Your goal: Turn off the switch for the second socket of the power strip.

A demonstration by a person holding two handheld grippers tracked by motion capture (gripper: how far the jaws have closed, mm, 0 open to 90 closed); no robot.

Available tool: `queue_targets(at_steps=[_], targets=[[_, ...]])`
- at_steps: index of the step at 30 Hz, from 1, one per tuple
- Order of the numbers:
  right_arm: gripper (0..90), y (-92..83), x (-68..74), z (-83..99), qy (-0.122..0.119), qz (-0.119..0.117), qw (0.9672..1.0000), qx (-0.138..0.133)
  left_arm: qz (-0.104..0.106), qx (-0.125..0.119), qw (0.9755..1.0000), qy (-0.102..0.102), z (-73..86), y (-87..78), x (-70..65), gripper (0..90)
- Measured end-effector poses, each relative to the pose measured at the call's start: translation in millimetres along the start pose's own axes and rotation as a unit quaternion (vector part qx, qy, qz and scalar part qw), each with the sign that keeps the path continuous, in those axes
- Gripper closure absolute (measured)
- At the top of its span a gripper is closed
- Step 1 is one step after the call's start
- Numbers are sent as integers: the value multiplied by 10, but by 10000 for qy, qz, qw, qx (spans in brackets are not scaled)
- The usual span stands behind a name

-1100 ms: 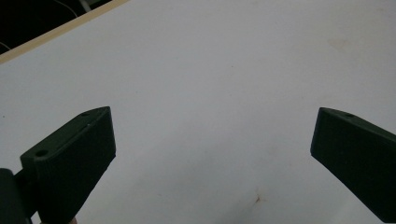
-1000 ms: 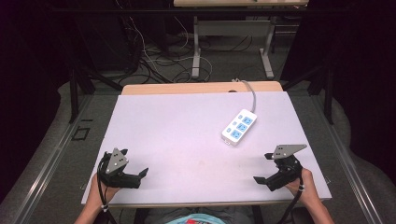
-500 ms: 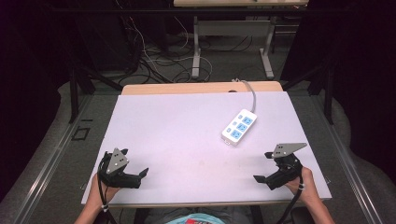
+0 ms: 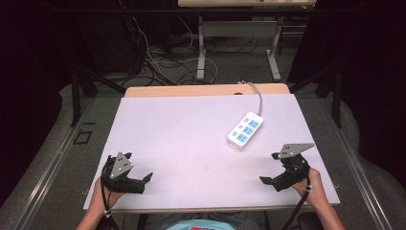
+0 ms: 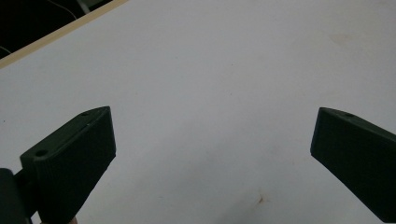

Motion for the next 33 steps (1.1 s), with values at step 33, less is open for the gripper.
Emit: queue_targets(at_steps=[33], targets=[[0, 17, -216, -319, 77, 111, 9999, 97, -6, 43, 10000, 48, 6, 12, -16, 0]])
Point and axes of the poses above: each handheld gripper's, and its own axes: y roughly forward along the jaws, z roughly out of its underside, x roughly to its left, the point moved 7 cm from there along y, roughly forward along the jaws, and after that the axes turned 12 degrees about -z, right-handed, at the moved point
